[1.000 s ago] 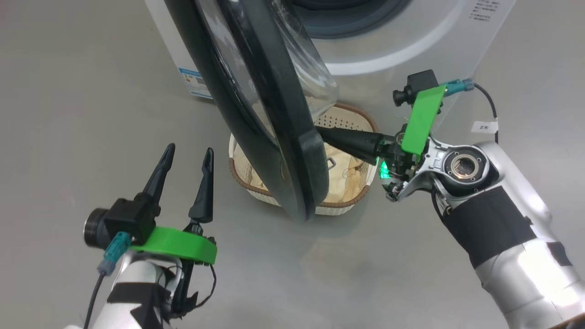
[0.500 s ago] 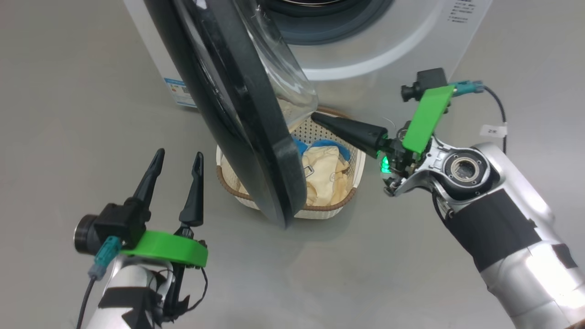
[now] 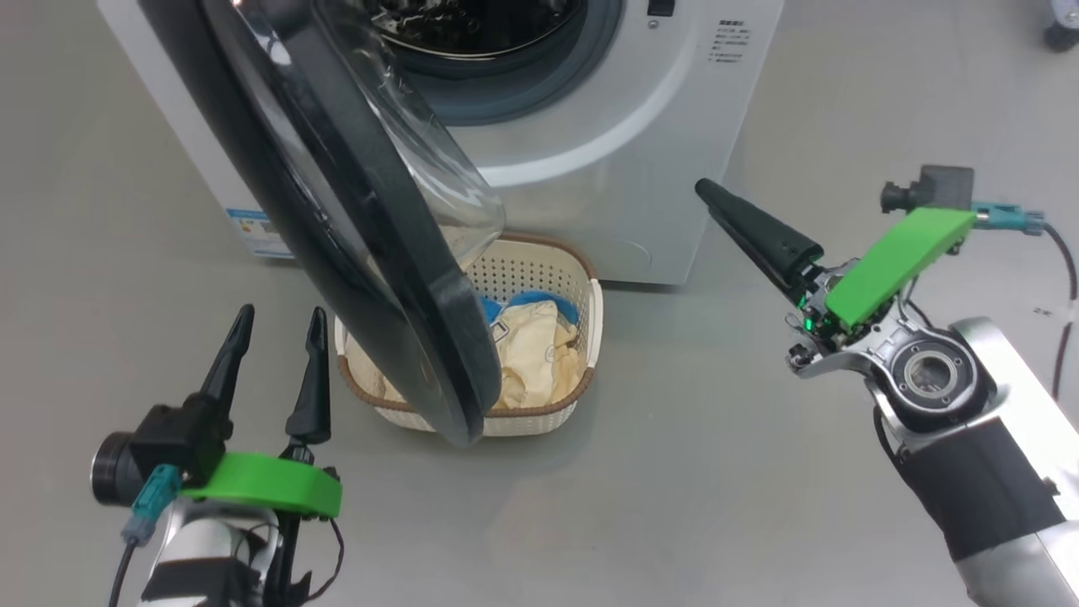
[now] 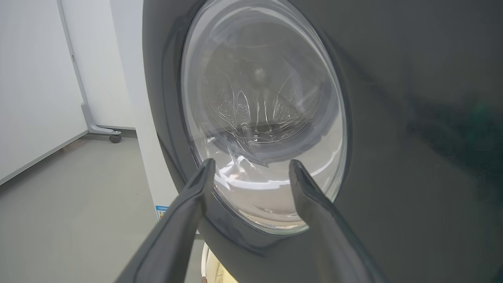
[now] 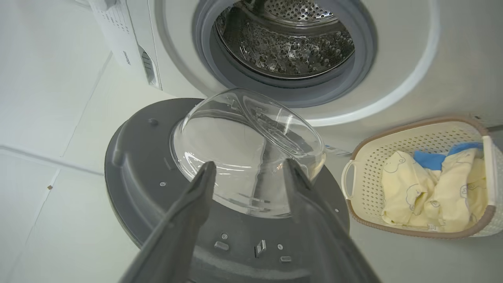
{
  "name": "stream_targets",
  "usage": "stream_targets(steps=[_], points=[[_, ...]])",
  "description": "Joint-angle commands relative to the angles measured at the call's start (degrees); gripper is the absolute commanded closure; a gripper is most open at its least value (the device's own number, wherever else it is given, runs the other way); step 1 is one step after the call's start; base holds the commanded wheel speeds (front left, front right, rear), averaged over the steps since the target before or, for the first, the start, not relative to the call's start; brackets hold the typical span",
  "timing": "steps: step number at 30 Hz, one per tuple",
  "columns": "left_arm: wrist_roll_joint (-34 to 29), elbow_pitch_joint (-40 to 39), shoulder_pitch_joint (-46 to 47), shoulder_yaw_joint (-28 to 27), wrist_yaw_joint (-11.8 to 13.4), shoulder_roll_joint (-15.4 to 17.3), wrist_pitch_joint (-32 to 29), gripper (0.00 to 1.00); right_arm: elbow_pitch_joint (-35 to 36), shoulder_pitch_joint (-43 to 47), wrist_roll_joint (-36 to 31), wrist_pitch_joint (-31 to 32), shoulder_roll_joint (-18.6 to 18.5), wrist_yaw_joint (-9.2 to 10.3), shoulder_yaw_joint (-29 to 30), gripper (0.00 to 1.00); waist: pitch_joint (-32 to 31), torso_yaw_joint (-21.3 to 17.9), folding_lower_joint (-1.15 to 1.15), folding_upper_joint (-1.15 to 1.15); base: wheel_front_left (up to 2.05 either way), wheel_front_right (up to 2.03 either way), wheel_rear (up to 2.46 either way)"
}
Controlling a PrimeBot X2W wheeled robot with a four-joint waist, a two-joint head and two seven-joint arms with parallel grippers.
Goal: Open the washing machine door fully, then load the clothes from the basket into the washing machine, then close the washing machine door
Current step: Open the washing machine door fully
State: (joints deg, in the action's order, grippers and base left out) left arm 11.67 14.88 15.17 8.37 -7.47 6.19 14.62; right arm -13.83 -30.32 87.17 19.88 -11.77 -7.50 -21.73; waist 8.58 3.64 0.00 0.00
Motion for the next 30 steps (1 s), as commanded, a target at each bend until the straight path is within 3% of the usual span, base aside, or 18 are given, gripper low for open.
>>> stream_targets(steps=[1,10,19,20,24,30], points=[[0.04,-2.11,0.58,-2.65,0.08,1.75,0.38,0.0,3.5,0.45,-2.94,-3.01,-1.19,0.01,0.45,0.0,-1.23,-1.45,0.0,0.0,0.0,0.0,0.0],[-0.28,-2.45,-1.58,-3.65,0.11,2.26,0.38,0.0,10.05,6.34,-18.83,-18.43,-6.78,0.01,2.03,0.0,-3.36,-3.34,0.0,0.0,0.0,0.0,0.0],[-0.03,-3.36,-3.93,-4.82,0.33,2.55,0.38,0.0,10.19,13.68,-37.68,-30.6,-11.4,0.01,2.56,0.0,-4.78,-4.99,0.0,0.0,0.0,0.0,0.0],[-0.03,-3.36,-3.93,-4.82,0.33,2.55,0.38,0.0,10.19,13.68,-37.68,-30.6,-11.4,0.01,2.56,0.0,-4.78,-4.99,0.0,0.0,0.0,0.0,0.0],[-0.39,-4.67,-5.74,-5.04,1.14,2.11,0.38,0.0,10.02,17.46,-47.88,-33.25,-12.33,0.01,4.09,0.0,-5.14,-5.7,0.0,0.0,0.0,0.0,0.0],[0.26,-6.27,-8.47,-6.13,1.98,1.51,0.38,0.0,10.7,23.84,-58.16,-34.45,-9.73,0.01,8.49,0.0,-5.68,-6.61,0.0,0.0,0.0,0.0,0.0]])
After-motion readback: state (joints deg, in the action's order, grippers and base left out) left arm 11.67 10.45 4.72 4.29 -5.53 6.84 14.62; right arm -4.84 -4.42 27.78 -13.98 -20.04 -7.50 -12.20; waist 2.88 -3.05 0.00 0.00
